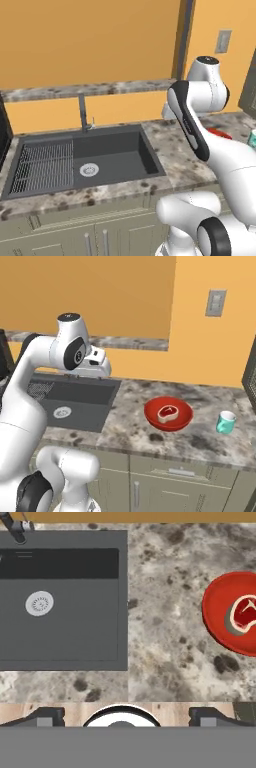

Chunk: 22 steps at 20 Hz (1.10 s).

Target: Move the mug from next to the sink to the open cabinet. Then, move the bowl with the steak to the fridge to clear the area for faucet cleaning.

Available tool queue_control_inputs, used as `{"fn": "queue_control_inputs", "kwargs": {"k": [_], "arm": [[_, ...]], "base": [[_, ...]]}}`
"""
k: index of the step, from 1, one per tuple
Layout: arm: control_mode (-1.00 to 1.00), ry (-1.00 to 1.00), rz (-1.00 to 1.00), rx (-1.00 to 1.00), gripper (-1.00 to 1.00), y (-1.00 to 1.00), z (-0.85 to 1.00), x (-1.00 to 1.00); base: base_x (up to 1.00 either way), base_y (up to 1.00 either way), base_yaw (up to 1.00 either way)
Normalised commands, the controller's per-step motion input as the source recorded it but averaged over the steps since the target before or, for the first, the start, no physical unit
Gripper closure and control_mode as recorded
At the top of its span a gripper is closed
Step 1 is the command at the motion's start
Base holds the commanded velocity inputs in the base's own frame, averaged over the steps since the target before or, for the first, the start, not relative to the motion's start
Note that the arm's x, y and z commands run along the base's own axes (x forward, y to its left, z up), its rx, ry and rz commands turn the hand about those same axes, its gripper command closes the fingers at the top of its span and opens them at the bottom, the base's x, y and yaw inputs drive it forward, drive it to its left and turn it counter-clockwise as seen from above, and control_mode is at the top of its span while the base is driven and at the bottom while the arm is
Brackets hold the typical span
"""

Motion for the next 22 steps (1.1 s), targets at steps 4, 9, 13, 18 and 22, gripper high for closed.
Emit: {"fn": "queue_control_inputs", "kwargs": {"k": [4,9,13,18,22], "arm": [[1.00,0.00,0.00,0.00,-1.00,0.00,0.00,0.00],[1.00,0.00,0.00,0.00,-1.00,0.00,0.00,0.00],[1.00,0.00,0.00,0.00,-1.00,0.00,0.00,0.00],[1.00,0.00,0.00,0.00,-1.00,0.00,0.00,0.00],[1.00,0.00,0.00,0.00,-1.00,0.00,0.00,0.00]], "base": [[-0.01,-1.00,-0.03],[0.00,-0.54,-0.03],[0.00,-0.01,0.00],[0.00,-0.24,-0.01],[0.09,-0.52,-0.05]]}}
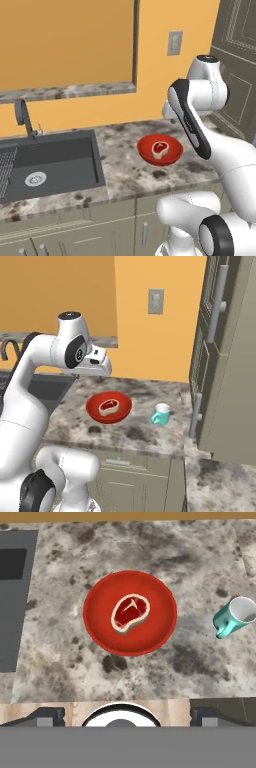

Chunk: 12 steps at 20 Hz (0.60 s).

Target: Move the mug from next to the sink to the open cabinet. Then, move the bowl with the steak to the fridge to clear the area for faucet cleaning.

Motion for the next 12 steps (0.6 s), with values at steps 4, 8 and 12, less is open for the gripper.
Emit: {"fn": "queue_control_inputs", "kwargs": {"k": [4,8,12], "arm": [[1.00,0.00,0.00,0.00,-1.00,0.00,0.00,0.00],[1.00,0.00,0.00,0.00,-1.00,0.00,0.00,0.00],[1.00,0.00,0.00,0.00,-1.00,0.00,0.00,0.00]], "base": [[0.16,-0.28,-0.01],[0.14,-0.21,0.00],[0.02,-0.59,0.00]]}}
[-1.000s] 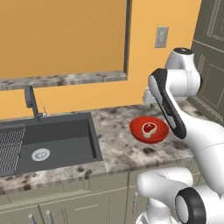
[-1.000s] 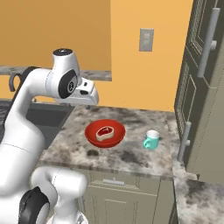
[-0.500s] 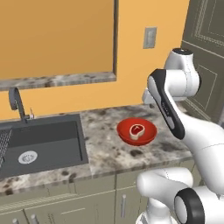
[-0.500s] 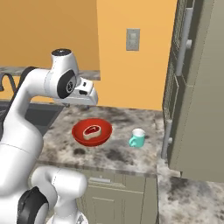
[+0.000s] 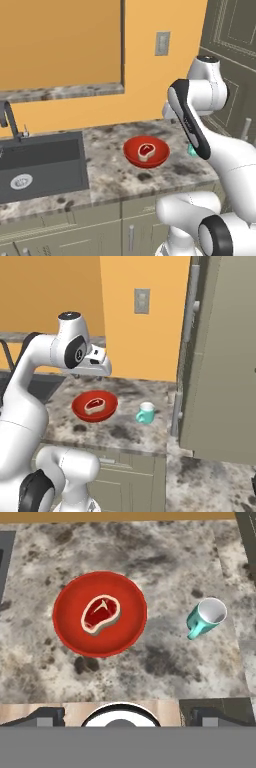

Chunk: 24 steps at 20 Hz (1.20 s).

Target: Move the mug from next to the sink to the open cabinet. Then, move the bowl with the steak to the fridge to clear the area for faucet cleaning.

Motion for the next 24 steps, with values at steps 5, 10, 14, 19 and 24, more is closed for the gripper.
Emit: {"fn": "queue_control_inputs", "kwargs": {"k": [5,10,14,19,24], "arm": [[1.00,0.00,0.00,0.00,-1.00,0.00,0.00,0.00],[1.00,0.00,0.00,0.00,-1.00,0.00,0.00,0.00],[-1.00,0.00,-0.01,0.00,-1.00,0.15,-0.30,0.48],[-1.00,0.07,-0.01,0.06,-1.00,0.27,-0.62,0.73],[-1.00,0.13,-0.02,0.08,-1.00,0.11,-0.74,0.52]], "base": [[0.01,-0.50,0.00],[0.12,-0.02,0.00],[0.10,0.01,0.00],[0.00,0.00,0.00],[0.00,0.00,0.00]]}}
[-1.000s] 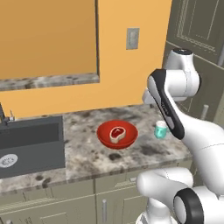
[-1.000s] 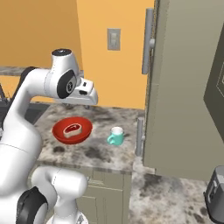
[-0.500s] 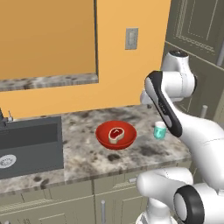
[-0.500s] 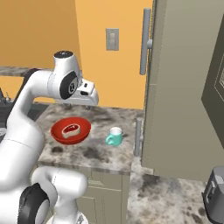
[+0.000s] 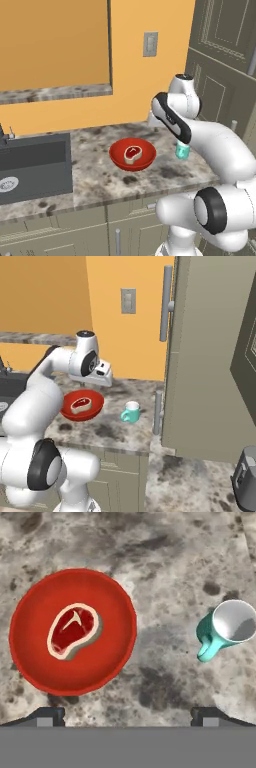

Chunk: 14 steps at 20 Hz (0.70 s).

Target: Move the mug from next to the sink to the open cabinet. Then, move the bowl with the steak to the fridge to clear the area for faucet cleaning.

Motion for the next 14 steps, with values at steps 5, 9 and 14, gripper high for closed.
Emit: {"fn": "queue_control_inputs", "kwargs": {"k": [5,9,14], "arm": [[-1.00,0.17,-0.03,0.06,-1.00,0.11,-0.61,0.27],[-1.00,0.16,-0.03,0.05,-1.00,0.00,-0.53,0.00],[-1.00,0.08,-0.22,0.00,-1.00,0.00,-0.62,0.05]], "base": [[0.00,0.00,0.00],[0.00,0.00,0.00],[0.00,0.00,0.00]]}}
